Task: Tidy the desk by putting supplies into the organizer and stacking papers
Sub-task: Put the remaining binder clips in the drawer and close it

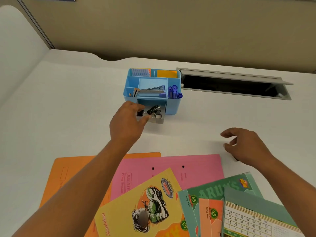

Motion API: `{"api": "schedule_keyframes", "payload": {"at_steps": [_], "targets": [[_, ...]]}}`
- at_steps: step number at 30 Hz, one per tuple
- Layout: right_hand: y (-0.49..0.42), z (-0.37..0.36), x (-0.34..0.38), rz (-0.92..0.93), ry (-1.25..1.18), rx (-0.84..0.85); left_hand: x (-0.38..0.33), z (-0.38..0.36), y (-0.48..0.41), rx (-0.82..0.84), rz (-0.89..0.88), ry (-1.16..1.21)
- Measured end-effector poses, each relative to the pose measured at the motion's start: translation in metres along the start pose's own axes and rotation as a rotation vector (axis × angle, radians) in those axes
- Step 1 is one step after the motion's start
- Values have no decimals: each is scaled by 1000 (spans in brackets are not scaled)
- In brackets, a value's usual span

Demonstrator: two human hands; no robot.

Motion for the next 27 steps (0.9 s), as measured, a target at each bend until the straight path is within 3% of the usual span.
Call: {"api": "schedule_keyframes", "payload": {"at_steps": [7, 12, 19, 21, 24, 27], "targets": [[17, 9, -45, -185, 131, 143, 27, -11, 24, 4, 42, 86], [21, 2, -52, -194, 129, 95, 42, -21, 41, -25, 87, 134], [22, -9, -42, -159, 203, 54, 74, -39, 52, 5, 55, -8], [22, -12, -37, -128, 251, 64, 87, -45, 54, -1, 26, -82], [18, -13, -19, -54, 135, 36, 100, -52, 61, -33, -31, -143], [6, -11, 20, 153, -23, -2, 102, -54, 68, -77, -82, -171]]}}
Point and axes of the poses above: each hand's wrist, its own y-axis away from the middle knuckle, its own z-axis out of the back of the hand, x = y × z, the point moved 1 cm from there along -y, towards the middle knuckle, and after that the axes turned 14 degrees about z, right-handed, at the moved point
